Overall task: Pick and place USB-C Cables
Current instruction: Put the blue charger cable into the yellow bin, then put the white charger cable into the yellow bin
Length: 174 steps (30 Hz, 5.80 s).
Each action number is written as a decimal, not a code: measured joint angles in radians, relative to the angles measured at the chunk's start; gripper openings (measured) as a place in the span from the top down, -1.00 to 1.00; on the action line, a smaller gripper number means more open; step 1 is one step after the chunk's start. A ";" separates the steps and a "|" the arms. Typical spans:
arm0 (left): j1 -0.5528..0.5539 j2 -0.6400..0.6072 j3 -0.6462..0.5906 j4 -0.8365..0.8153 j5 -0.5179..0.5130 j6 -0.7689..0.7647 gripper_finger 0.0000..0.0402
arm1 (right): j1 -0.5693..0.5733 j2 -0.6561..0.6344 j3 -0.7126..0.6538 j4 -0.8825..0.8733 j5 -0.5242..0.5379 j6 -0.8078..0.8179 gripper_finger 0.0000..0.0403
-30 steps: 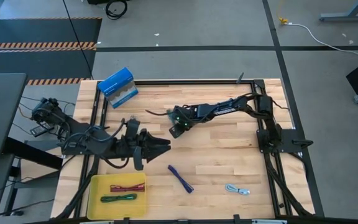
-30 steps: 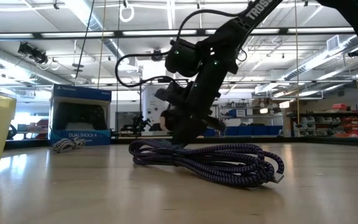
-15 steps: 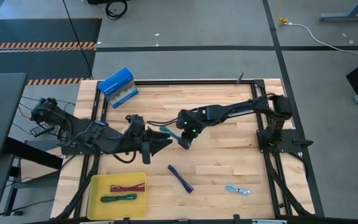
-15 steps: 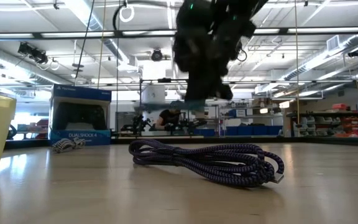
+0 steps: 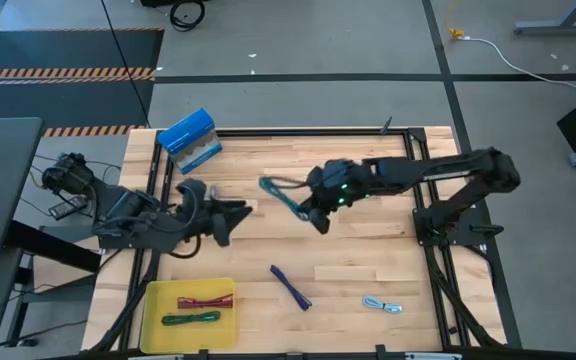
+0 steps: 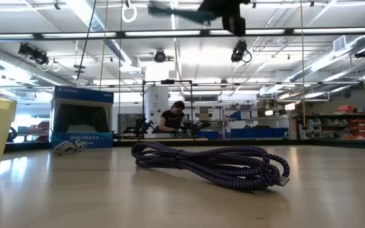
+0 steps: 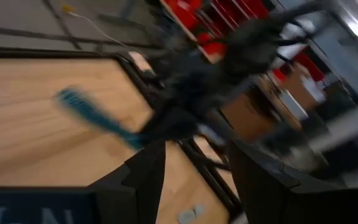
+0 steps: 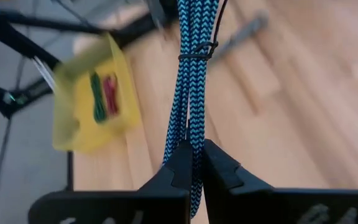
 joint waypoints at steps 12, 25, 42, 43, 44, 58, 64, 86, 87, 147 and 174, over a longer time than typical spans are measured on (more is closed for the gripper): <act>0.130 0.039 0.000 0.022 -0.037 -0.121 -0.22 | 0.010 -0.082 0.002 0.208 -0.023 0.023 0.92; 0.239 0.086 0.001 0.181 0.051 -0.034 -0.33 | 0.023 -0.044 0.003 0.254 -0.053 0.043 0.92; 0.247 0.102 -0.002 0.204 0.170 -0.013 0.66 | 0.021 -0.041 0.003 0.254 -0.114 0.025 0.79; 0.247 0.102 -0.002 0.203 0.190 -0.013 0.77 | 0.021 -0.041 0.003 0.252 -0.125 0.024 0.79; 0.247 0.102 -0.002 0.201 0.207 -0.013 0.84 | 0.021 -0.041 0.003 0.249 -0.134 0.024 0.78; 0.190 0.101 0.000 0.037 0.593 -0.066 0.85 | 0.018 -0.042 0.003 0.260 -0.179 0.008 0.76; 0.143 0.101 0.000 -0.113 0.809 -0.131 0.85 | 0.019 -0.042 0.003 0.259 -0.183 0.009 0.75; -0.153 0.154 -0.001 -0.824 1.074 -0.044 0.81 | 0.020 -0.042 0.003 0.154 -0.126 0.024 0.75; -0.157 0.166 -0.001 -0.823 1.075 -0.020 0.82 | 0.020 -0.042 0.003 0.149 -0.126 0.031 0.75; 0.125 0.505 0.275 -0.671 0.892 -0.256 -0.08 | -0.066 -0.042 0.003 0.022 -0.344 -0.020 0.37; 0.743 0.502 0.058 -0.745 0.819 -0.017 0.02 | -0.110 -0.043 0.003 -0.223 -0.494 -0.118 0.32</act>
